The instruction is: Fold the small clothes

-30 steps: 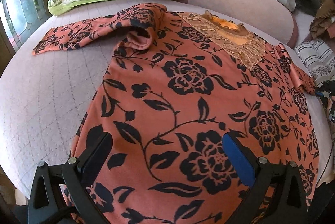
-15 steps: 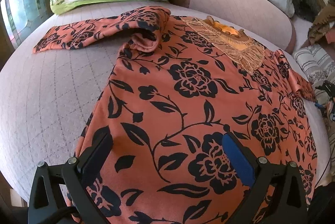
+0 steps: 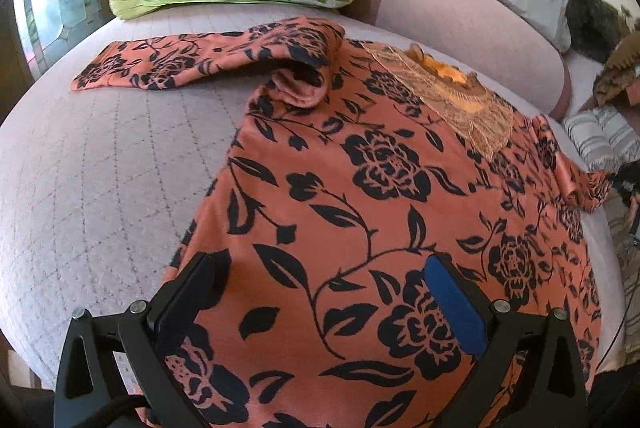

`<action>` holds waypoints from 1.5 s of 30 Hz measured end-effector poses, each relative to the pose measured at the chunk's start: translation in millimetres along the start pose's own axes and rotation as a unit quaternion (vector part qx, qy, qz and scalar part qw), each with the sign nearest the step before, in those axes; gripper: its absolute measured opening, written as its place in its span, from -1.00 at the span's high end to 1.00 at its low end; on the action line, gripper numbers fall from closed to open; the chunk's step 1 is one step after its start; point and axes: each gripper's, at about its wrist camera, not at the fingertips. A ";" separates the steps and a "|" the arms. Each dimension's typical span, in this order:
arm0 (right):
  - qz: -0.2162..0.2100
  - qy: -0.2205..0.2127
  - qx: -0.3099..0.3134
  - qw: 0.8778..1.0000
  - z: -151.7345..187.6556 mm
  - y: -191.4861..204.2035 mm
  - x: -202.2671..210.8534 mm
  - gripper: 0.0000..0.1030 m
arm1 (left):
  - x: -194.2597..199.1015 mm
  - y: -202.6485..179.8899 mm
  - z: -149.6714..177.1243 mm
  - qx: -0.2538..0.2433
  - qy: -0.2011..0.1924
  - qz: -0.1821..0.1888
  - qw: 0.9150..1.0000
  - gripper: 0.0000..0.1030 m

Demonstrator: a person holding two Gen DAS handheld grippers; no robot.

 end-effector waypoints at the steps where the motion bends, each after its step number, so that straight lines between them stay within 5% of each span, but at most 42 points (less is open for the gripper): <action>1: -0.022 0.000 0.014 1.000 5.2 16.0 9.9 0.90 | 2.3 2.8 0.0 0.008 -0.005 0.003 1.000 -1.00; 4: -0.110 0.010 0.079 0.991 39.3 83.6 51.8 0.90 | 9.0 8.5 1.0 0.021 -0.018 0.005 1.000 -1.00; 11: -0.290 0.113 0.156 0.937 186.0 222.2 106.5 0.89 | 24.8 32.4 2.2 0.064 -0.045 0.014 0.997 -1.00; 17: -0.323 0.254 0.165 0.897 317.6 268.4 37.5 0.82 | 30.5 53.8 5.5 0.102 -0.054 0.014 0.993 -1.00; 20: -0.268 0.353 0.198 0.874 375.3 271.7 -22.6 0.66 | 30.6 59.5 6.1 0.109 -0.051 0.008 0.993 -1.00; 24: -0.286 0.366 0.155 0.872 368.1 240.6 -33.8 0.49 | 34.6 67.1 6.9 0.118 -0.059 -0.003 0.991 -1.00; 25: -0.287 0.355 0.150 0.877 361.1 234.4 -26.5 0.21 | 34.1 70.0 6.5 0.126 -0.058 0.000 0.990 -1.00; 26: -0.289 0.342 0.142 0.883 350.2 229.5 -17.9 -0.28 | 33.9 71.6 6.4 0.131 -0.058 0.002 0.990 -1.00; 28: -0.299 0.317 0.116 0.893 328.1 223.9 -6.0 -0.50 | 33.7 74.9 6.1 0.141 -0.058 0.000 0.988 -1.00; 30: -0.317 0.329 0.089 0.885 321.9 225.7 -7.6 -0.50 | 34.3 77.2 5.5 0.142 -0.057 -0.001 0.988 -1.00; 34: -0.348 0.421 0.072 0.835 365.2 234.5 -24.4 -0.50 | 39.8 96.4 -1.0 0.160 -0.057 -0.008 0.985 -1.00; 36: -0.329 0.472 0.073 0.815 396.4 236.7 -44.4 -0.46 | 40.5 113.3 -6.1 0.179 -0.058 -0.009 0.982 -1.00; 38: -0.304 0.459 0.102 0.828 405.7 236.4 -42.5 -0.40 | 40.7 142.0 -15.2 0.209 -0.062 0.013 0.976 -1.00; 40: -0.344 0.462 0.107 0.811 398.3 239.7 -25.5 -0.40 | 34.0 178.7 -28.1 0.250 -0.075 0.039 0.965 -1.00; 45: -0.353 0.422 0.159 0.820 379.7 215.9 15.7 -0.40 | -11.1 261.1 -61.9 0.323 -0.077 0.066 0.941 -1.00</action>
Point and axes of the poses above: each gripper's, at about its wrist camera, not at the fingertips, and x roughly against the way its jaws point, y to its left, z to its underside, and after that the axes turned 14 degrees about -x, right-handed
